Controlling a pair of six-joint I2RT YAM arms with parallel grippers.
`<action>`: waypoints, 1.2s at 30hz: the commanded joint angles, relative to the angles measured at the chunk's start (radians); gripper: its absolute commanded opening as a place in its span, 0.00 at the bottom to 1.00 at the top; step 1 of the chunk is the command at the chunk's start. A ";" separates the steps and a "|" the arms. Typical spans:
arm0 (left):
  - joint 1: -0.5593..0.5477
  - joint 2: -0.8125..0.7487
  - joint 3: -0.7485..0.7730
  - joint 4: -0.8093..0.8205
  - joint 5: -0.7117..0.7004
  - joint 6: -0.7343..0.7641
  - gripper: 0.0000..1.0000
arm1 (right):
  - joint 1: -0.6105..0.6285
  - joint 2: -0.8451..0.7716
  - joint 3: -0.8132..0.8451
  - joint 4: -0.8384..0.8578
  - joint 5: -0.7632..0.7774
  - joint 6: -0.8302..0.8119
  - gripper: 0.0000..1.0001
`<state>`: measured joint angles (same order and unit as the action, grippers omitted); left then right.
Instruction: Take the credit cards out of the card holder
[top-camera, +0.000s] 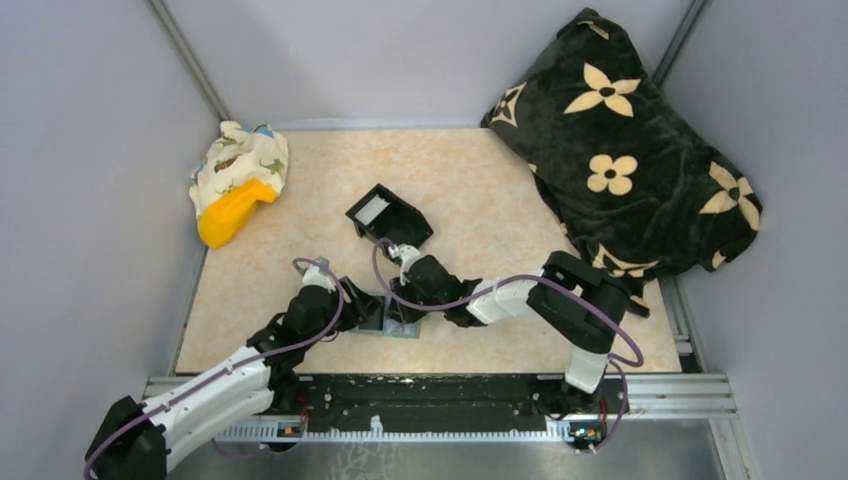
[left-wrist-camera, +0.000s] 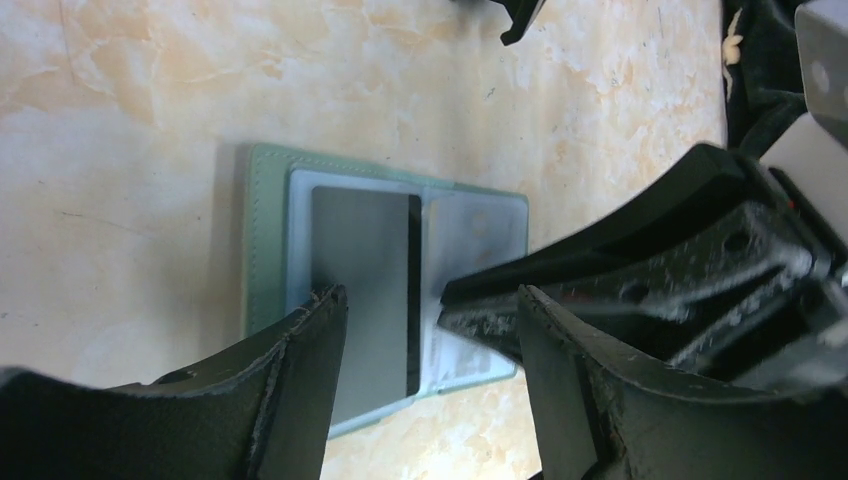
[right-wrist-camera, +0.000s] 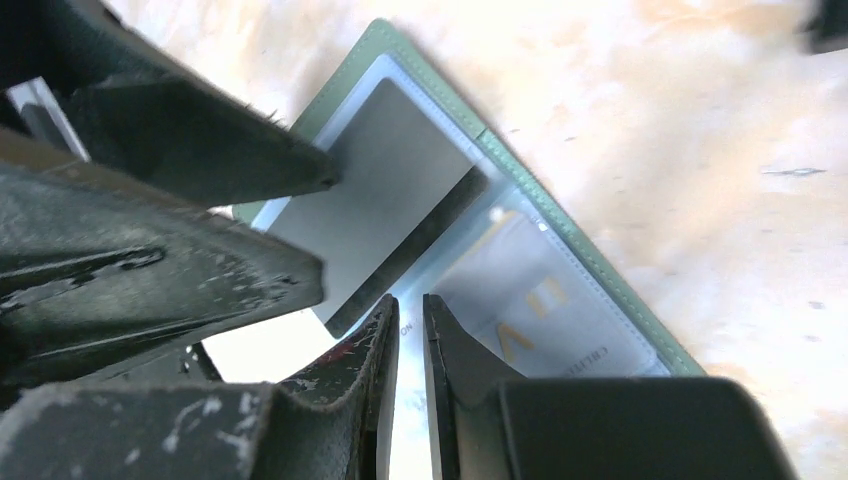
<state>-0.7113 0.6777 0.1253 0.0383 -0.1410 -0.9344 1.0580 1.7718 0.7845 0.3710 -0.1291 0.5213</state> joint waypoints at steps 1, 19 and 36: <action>0.004 -0.002 -0.011 0.028 0.021 -0.008 0.69 | -0.064 -0.026 -0.042 -0.038 0.010 -0.016 0.17; 0.004 0.050 -0.033 0.096 0.046 -0.013 0.68 | -0.102 -0.015 -0.026 0.015 -0.119 0.003 0.29; 0.004 0.115 -0.035 0.161 0.068 -0.018 0.68 | -0.087 0.033 -0.042 0.108 -0.163 0.088 0.50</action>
<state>-0.7097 0.7788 0.1020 0.1616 -0.0929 -0.9493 0.9482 1.7672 0.7589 0.4507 -0.2348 0.5743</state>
